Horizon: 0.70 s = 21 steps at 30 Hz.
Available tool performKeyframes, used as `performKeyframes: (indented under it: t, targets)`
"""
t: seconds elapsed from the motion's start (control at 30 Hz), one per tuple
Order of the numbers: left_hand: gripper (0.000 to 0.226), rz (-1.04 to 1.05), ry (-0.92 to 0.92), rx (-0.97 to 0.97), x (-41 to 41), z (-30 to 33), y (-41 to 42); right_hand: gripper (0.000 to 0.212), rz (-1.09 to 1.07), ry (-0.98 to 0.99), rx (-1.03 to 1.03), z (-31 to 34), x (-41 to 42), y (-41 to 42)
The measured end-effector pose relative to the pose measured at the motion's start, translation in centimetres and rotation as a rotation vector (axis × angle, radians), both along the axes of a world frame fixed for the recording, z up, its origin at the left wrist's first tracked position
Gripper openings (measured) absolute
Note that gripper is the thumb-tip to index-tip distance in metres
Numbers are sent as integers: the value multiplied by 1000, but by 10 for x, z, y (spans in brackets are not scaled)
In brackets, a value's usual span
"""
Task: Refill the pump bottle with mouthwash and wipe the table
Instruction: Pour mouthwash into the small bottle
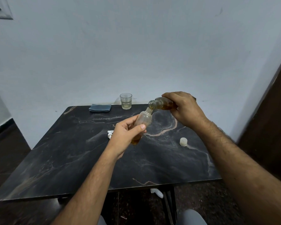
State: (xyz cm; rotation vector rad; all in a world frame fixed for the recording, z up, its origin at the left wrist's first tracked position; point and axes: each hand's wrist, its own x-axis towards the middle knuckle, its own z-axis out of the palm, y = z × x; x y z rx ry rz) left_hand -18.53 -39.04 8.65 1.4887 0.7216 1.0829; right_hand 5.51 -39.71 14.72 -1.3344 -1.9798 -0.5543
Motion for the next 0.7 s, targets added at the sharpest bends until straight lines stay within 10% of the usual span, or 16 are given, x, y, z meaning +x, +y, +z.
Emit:
performKeyframes:
  t: [0.7]
  targets:
    - [40, 19, -9, 12, -4, 4, -2, 37, 10, -22, 10, 9, -6, 0]
